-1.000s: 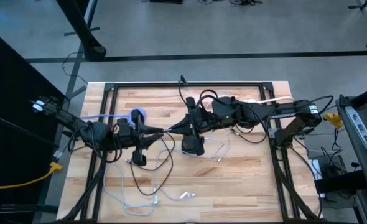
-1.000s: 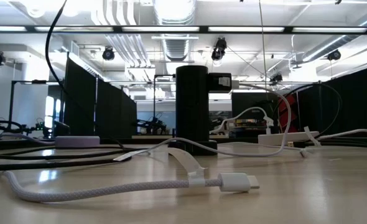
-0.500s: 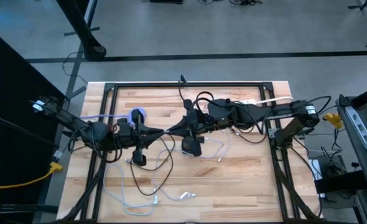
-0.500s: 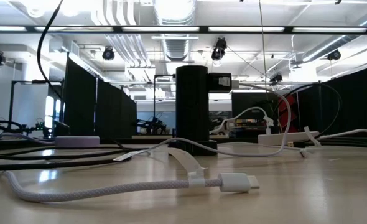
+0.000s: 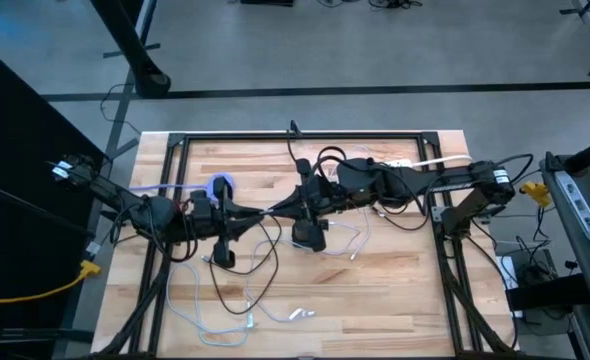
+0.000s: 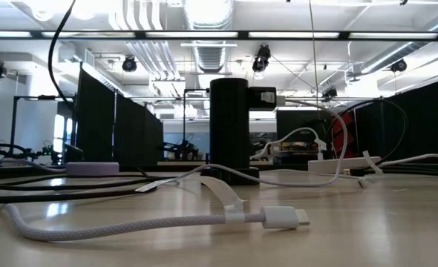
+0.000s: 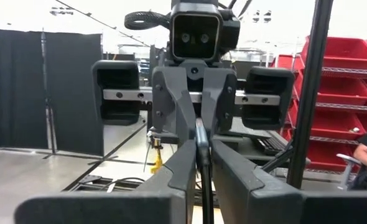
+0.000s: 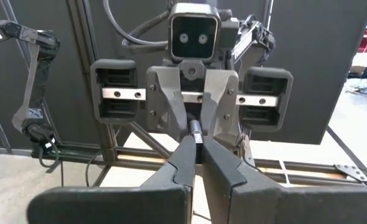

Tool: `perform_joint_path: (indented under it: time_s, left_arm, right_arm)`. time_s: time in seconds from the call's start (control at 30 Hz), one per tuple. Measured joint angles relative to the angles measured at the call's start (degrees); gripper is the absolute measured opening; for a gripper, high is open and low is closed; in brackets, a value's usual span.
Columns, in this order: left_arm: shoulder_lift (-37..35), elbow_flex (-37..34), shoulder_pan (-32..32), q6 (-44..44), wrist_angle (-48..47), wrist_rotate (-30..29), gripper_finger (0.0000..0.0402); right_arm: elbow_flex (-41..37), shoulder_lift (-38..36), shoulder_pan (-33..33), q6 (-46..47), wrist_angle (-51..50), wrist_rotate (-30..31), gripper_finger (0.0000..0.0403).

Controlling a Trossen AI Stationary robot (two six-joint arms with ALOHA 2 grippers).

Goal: Insert USB
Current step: Insert the black charger cable into the violet outlet extension

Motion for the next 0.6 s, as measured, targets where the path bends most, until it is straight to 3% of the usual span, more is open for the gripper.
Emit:
perform_joint_path:
  time_s: [0.27,0.6]
  left_arm:
    - [0.00,0.00,-0.05,0.04,-0.11,0.18,0.0079]
    - [0.00,0.00,-0.05,0.17,0.19,0.19,0.0077]
  right_arm:
    - [0.00,-0.10,0.00,-0.10,0.04,0.17,0.0002]
    - [0.00,-0.10,-0.02,-0.10,-0.26,0.17,0.0002]
